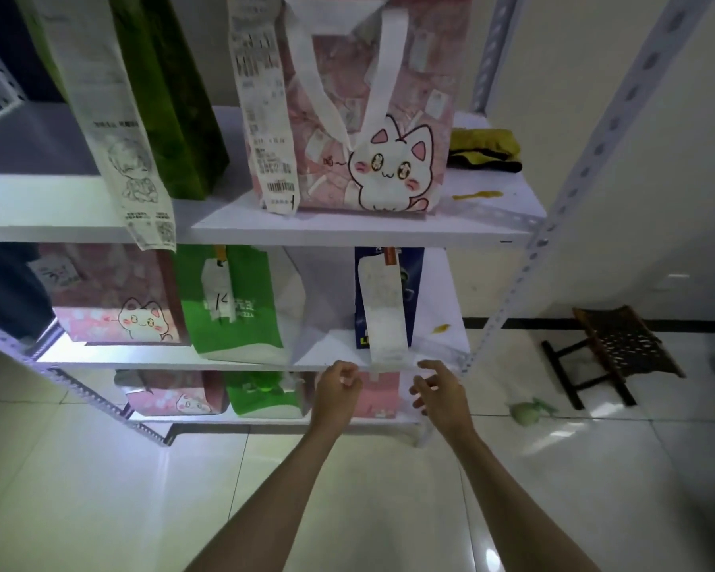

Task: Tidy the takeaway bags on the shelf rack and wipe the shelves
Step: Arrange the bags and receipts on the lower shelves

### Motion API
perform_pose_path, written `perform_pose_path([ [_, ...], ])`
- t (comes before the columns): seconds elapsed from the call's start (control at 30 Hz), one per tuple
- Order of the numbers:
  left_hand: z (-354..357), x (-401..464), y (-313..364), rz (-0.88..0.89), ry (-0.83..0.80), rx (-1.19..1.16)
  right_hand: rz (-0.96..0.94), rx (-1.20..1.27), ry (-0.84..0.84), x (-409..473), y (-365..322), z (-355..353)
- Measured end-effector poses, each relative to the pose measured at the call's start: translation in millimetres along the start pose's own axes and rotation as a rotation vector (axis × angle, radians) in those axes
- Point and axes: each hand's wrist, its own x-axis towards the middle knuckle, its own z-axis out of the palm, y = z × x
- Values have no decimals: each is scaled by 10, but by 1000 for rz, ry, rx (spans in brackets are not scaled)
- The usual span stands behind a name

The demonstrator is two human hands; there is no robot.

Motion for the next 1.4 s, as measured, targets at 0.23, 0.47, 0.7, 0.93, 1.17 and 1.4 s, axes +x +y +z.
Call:
perform_pose_path([
  [0.23,435,672,-500,160,47,-33,-199,81,131,662,657,565],
  [0.47,641,974,-899,385,201,-19,-471,149,375,922,1168,903],
  [0.7,728,1098,-1104,592,297,-25,-604,228,390,1030,1278,942],
  [0.93,645,1005,-1174,657,199,-115,-593,296,224,842,1465,1236],
  [1.17,-221,817,-1304,640,389,-232,-618,229,-71,667,934,1987],
  [1.4,-1252,958,-1664,568,782,-269,-771,284,-48,545,120,2674],
])
